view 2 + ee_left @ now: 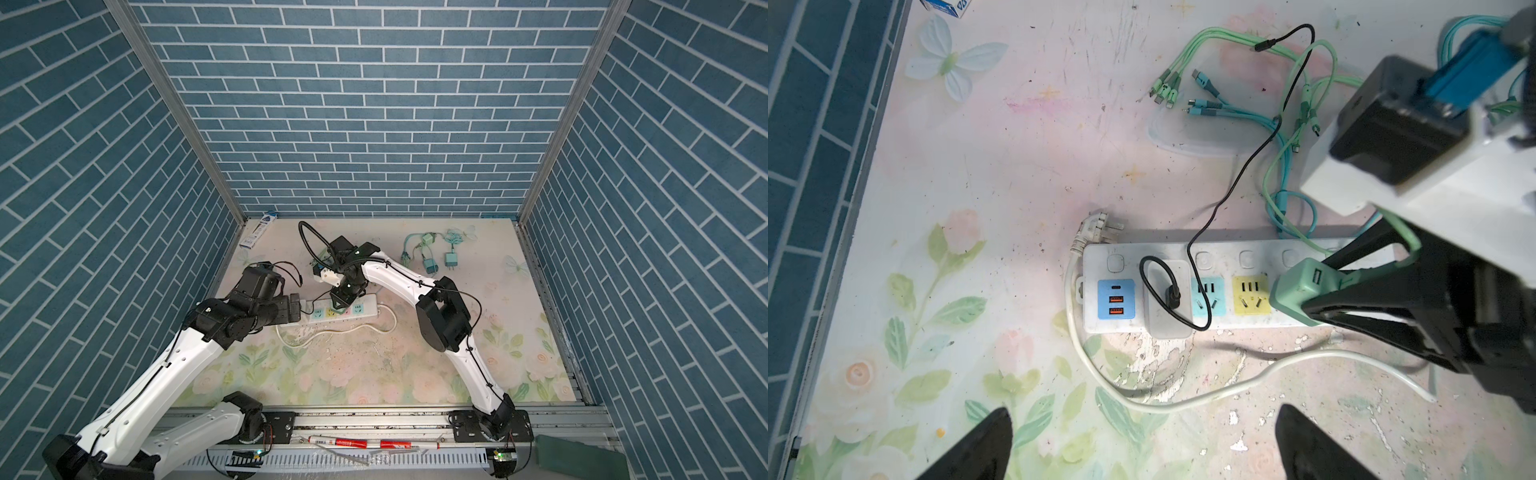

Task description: Insert the plug

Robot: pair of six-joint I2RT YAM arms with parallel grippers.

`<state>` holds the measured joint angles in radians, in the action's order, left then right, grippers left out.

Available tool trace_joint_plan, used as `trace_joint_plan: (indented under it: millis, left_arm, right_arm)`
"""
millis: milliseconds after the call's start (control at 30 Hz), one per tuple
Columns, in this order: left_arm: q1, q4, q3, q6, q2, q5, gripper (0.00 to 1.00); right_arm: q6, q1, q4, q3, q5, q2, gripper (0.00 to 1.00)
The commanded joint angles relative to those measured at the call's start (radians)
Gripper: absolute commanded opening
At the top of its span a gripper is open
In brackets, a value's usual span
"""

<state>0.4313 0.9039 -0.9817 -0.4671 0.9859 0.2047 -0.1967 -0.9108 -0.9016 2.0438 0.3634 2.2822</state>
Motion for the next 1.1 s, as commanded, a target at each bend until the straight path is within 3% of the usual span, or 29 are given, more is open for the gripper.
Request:
trace_joint_plan:
  millis: [0,700,1067]
  left_arm:
    - [-0.005,0.015,0.016,-0.015,-0.024,-0.008,1.00]
    - [-0.025,-0.051,0.026,0.010,-0.004,-0.023,1.00]
    - [-0.052,-0.042,0.064,-0.006,-0.058,-0.038,1.00]
  right_arm:
    - [-0.091,-0.007,0.111,-0.067,-0.012,-0.082,0.10]
    - [-0.191,-0.031,0.187,-0.126,0.039,-0.148,0.09]
    - [-0.244,-0.082,0.227,-0.096,-0.062,-0.115,0.08]
